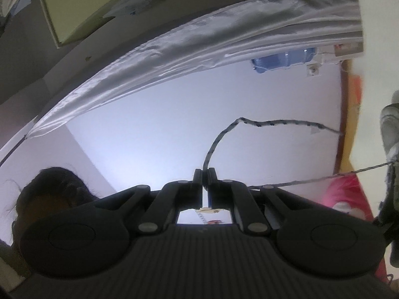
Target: Lace up shoes with both hands
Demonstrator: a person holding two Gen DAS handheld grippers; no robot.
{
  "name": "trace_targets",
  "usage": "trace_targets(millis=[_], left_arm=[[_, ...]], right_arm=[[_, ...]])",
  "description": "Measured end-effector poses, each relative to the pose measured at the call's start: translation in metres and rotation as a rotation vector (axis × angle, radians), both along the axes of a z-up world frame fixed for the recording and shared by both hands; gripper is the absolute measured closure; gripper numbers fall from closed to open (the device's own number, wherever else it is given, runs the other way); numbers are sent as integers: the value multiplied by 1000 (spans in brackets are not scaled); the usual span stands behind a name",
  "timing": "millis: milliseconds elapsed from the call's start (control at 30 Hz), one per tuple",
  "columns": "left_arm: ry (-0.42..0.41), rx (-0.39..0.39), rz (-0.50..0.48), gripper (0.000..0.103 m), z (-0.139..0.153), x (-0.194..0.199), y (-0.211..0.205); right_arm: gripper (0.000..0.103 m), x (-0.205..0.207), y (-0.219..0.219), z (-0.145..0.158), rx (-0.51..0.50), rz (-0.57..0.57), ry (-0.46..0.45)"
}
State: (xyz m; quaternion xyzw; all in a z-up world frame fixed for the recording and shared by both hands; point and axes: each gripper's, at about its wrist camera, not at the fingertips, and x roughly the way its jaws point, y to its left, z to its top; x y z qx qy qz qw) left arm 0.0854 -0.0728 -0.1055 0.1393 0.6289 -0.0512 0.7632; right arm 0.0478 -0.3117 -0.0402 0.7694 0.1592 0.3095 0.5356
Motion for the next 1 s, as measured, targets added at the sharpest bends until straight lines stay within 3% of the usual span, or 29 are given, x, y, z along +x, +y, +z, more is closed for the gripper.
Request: trace_targets(millis=[600, 767, 1000], left_arm=[[-3, 17, 30, 62, 1, 3, -6], [-11, 18, 23, 56, 1, 1, -11], [-27, 17, 77, 57, 1, -3, -12]], right_arm=[[101, -12, -11, 2, 43, 19, -64], [101, -13, -11, 5, 49, 37, -86], [101, -11, -13, 8, 60, 46, -111]])
